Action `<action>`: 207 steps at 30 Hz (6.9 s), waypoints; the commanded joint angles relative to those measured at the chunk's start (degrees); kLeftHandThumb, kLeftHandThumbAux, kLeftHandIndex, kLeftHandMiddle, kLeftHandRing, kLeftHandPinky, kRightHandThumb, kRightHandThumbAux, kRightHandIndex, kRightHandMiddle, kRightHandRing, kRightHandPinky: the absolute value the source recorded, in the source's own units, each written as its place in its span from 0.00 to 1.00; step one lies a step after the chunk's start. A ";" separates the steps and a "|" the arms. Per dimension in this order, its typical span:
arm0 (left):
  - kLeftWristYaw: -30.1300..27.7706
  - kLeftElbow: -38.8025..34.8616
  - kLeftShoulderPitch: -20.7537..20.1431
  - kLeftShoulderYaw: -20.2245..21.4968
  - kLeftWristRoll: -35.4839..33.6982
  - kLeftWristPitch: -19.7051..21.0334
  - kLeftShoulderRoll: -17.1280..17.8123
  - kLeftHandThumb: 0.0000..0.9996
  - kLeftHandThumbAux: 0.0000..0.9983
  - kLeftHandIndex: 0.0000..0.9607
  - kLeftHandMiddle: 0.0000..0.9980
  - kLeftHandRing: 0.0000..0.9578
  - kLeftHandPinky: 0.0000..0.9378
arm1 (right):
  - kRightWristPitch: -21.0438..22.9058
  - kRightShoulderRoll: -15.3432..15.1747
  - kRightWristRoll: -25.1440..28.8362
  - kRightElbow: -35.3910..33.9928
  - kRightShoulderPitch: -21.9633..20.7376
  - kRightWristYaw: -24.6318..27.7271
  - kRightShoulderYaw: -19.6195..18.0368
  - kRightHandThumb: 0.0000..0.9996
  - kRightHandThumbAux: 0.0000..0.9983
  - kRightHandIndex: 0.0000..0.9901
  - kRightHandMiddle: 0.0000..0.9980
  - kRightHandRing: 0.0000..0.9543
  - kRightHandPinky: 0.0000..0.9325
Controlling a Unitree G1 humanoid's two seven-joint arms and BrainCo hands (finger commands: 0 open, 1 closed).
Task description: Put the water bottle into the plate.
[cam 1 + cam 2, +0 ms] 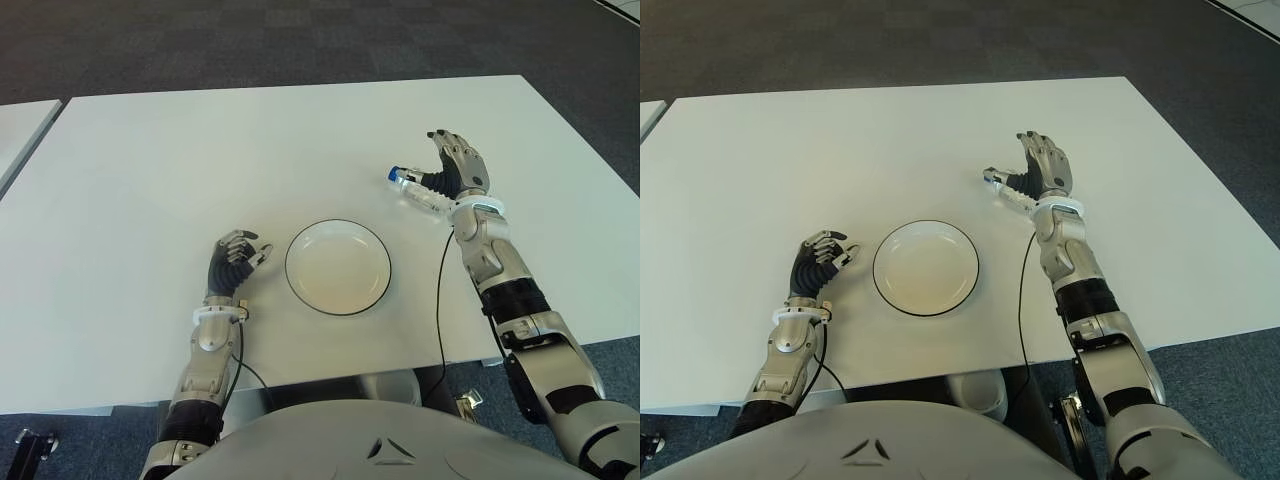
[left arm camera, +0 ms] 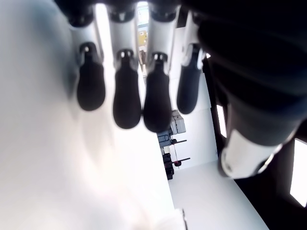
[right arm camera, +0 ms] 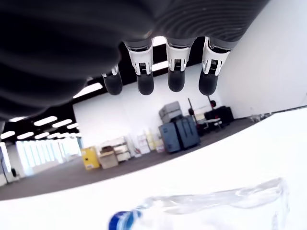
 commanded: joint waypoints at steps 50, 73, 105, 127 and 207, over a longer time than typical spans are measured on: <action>-0.30 0.31 1.41 0.64 -0.78 0.85 0.41 0.70 0.72 0.45 0.68 0.70 0.68 | 3.28 9.96 -3.18 48.39 -12.57 8.54 26.78 0.48 0.56 0.02 0.00 0.00 0.00; -1.59 0.99 1.33 0.33 -1.07 -1.09 1.26 0.70 0.72 0.45 0.68 0.70 0.69 | 6.68 11.81 6.25 47.44 -11.15 -2.79 17.01 0.69 0.72 0.44 0.70 0.73 0.80; -0.79 -0.47 1.36 1.12 -2.01 2.13 0.16 0.71 0.72 0.45 0.68 0.70 0.68 | -1.60 13.67 19.87 45.62 -10.50 -9.45 -1.06 0.70 0.73 0.44 0.89 0.92 0.94; 0.44 -0.96 1.60 1.42 -1.62 2.78 -0.74 0.71 0.72 0.45 0.68 0.69 0.67 | -17.42 12.61 18.19 43.64 -10.08 -22.16 -0.54 0.70 0.73 0.44 0.87 0.92 0.94; 1.07 -0.47 2.03 0.71 -0.85 1.53 -1.40 0.71 0.72 0.45 0.69 0.70 0.68 | -29.86 -1.54 -7.77 -17.22 6.66 33.15 25.30 0.57 0.72 0.31 0.33 0.30 0.30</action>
